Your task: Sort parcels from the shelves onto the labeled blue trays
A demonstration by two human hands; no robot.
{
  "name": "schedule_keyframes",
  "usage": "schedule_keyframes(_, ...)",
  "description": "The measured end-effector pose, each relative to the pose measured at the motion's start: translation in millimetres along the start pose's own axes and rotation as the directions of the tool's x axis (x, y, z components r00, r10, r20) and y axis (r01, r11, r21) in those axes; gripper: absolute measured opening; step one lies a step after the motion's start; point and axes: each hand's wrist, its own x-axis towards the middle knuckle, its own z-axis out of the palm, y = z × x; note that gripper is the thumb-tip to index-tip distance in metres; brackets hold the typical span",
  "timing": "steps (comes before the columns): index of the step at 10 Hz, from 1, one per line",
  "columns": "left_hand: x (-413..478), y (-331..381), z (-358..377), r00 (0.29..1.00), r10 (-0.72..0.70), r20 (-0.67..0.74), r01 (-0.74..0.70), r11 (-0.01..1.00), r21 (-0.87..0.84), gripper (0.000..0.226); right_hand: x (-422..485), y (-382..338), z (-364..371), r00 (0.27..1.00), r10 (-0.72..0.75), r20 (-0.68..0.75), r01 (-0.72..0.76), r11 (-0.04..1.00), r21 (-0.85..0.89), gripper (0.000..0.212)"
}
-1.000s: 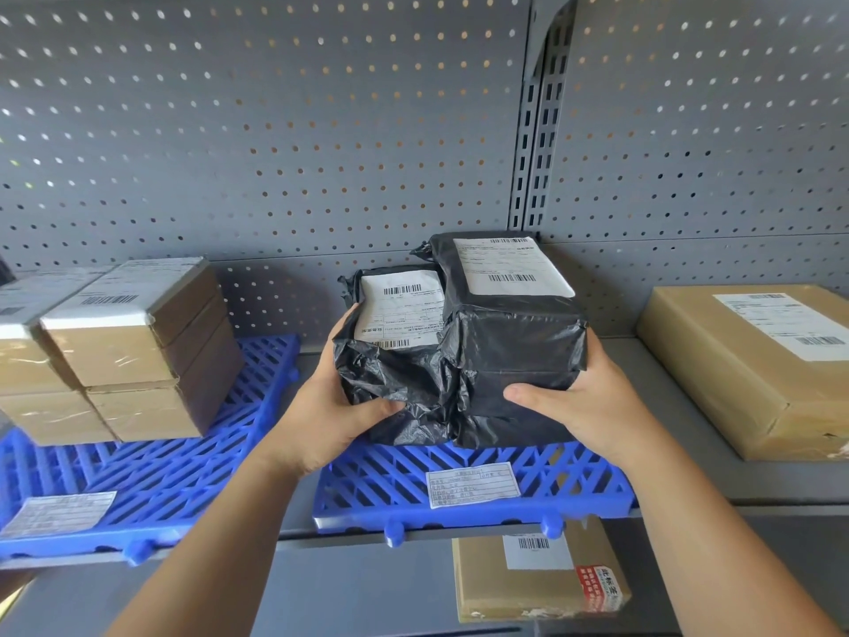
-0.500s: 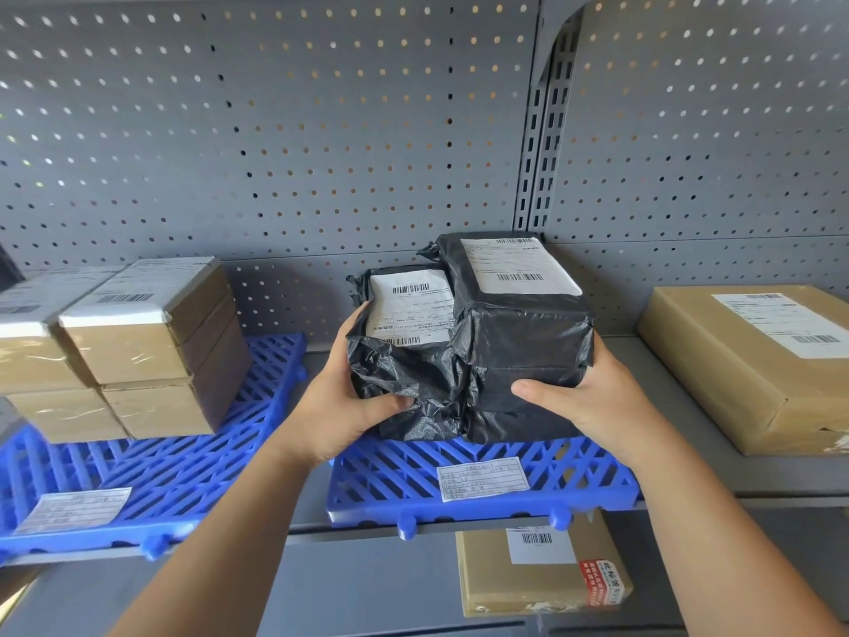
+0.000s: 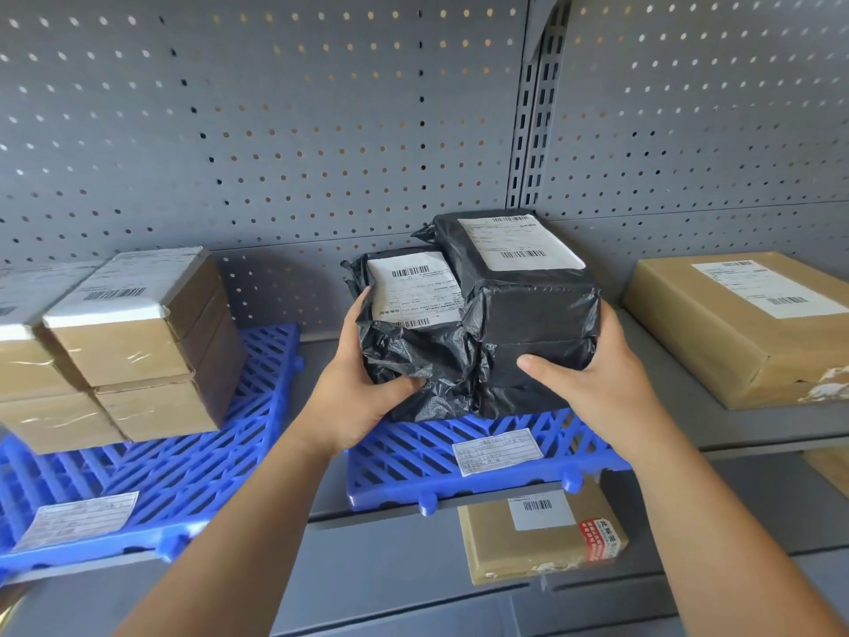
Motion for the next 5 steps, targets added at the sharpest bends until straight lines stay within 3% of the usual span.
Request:
schedule_keyframes(3, -27.1, 11.5, 2.1, 0.994, -0.005, -0.110, 0.008, 1.000, 0.025, 0.115, -21.4, 5.1, 1.7, 0.996, 0.025, -0.083, -0.027, 0.999, -0.023, 0.112)
schedule_keyframes(5, -65.8, 29.2, 9.3, 0.974, -0.006, -0.226, 0.025, 0.996, 0.083, 0.111, -48.5, -3.9, -10.6, 0.993, -0.011, -0.117, 0.005, 0.999, -0.049, 0.101)
